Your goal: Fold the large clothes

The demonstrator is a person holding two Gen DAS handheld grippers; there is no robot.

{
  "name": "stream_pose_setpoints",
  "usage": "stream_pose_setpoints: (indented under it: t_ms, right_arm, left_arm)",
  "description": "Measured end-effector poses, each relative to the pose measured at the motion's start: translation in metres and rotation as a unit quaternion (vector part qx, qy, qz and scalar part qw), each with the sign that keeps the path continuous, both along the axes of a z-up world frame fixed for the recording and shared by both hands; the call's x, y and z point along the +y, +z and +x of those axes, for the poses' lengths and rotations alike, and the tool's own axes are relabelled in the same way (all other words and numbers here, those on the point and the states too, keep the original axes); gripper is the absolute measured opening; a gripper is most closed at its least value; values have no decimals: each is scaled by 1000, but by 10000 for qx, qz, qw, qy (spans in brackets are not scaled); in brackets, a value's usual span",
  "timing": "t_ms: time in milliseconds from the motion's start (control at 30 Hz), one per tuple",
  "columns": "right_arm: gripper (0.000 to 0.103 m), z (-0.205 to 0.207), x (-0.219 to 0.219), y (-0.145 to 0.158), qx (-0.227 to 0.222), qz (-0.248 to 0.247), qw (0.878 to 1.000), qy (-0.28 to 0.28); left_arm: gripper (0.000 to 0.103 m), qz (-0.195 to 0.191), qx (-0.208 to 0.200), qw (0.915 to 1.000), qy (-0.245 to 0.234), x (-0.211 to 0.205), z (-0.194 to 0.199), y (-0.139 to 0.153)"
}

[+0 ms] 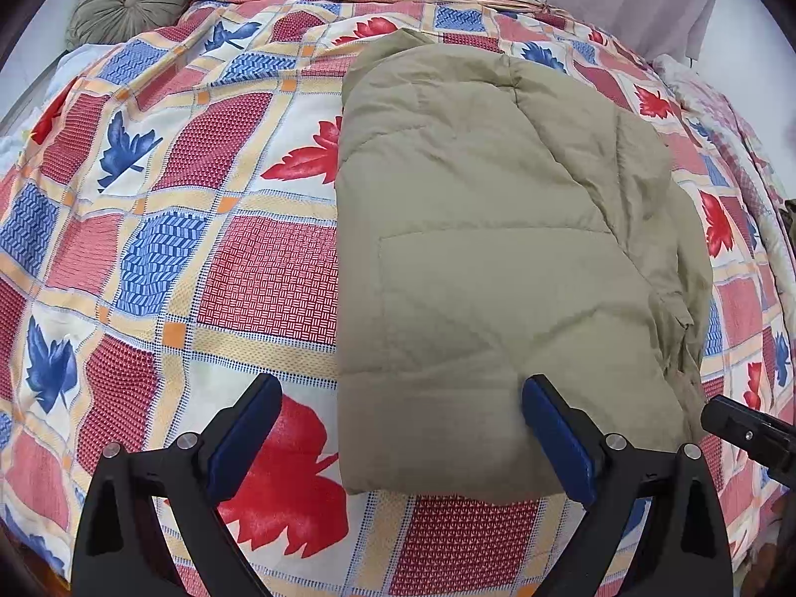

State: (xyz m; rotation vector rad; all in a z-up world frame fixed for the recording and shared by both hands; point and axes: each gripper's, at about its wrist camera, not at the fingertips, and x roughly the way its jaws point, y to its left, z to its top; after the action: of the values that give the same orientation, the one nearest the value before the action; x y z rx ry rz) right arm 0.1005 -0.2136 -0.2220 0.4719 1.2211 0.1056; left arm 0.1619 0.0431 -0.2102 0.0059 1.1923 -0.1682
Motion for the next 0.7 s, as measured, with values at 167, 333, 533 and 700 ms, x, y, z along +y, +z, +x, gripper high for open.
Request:
stream_pose_setpoints:
  t_ms: [167,333,533,700]
  right_arm:
    - [49,-19,0,15,6,84,9999,-68]
    - [51,-37,-3,22,132,154,9998,-83]
    - [51,-49,-4,21,245,154,9995,-103]
    - [51,-50,0,21,168,78,9997,-166]
  left_arm:
    - [98,-50,132,9999,-99,0,-19,13]
    - [103,74,30,10000,-56,4,-40,22]
    - [103,-18,253,9997,50,12,-50,17]
    - [103,191,246,9993,211,17,-59,13]
